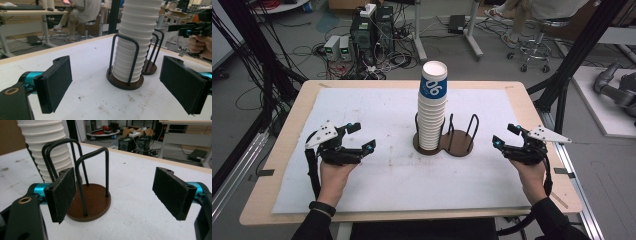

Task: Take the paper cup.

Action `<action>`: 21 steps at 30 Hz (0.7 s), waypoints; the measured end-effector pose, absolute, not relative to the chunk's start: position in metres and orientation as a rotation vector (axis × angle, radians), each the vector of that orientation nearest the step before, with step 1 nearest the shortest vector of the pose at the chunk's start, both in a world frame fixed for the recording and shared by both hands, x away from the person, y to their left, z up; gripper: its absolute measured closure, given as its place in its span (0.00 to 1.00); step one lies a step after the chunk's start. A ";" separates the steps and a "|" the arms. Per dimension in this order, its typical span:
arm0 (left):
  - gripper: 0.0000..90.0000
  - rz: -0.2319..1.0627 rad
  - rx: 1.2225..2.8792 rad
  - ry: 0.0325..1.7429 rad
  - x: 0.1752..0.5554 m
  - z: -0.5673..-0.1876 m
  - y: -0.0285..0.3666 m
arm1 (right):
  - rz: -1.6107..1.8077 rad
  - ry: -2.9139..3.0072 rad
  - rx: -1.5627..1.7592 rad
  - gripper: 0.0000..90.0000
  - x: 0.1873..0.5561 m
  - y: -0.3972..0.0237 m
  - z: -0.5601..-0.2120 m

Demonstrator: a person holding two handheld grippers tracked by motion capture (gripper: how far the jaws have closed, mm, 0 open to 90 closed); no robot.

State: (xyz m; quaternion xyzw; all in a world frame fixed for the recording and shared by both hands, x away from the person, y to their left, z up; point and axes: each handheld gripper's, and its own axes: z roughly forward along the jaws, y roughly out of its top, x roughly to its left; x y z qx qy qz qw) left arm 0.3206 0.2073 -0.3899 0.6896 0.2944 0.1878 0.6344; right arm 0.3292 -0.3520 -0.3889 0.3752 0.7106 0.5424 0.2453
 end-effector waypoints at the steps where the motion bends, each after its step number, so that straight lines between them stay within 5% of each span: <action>1: 0.12 0.429 1.576 0.673 0.321 -0.390 0.207 | 1.480 1.939 1.024 0.22 0.329 -0.352 -0.389; 21: 0.09 0.354 1.640 0.566 0.332 -0.368 0.177 | 1.453 1.897 1.012 0.22 0.322 -0.354 -0.386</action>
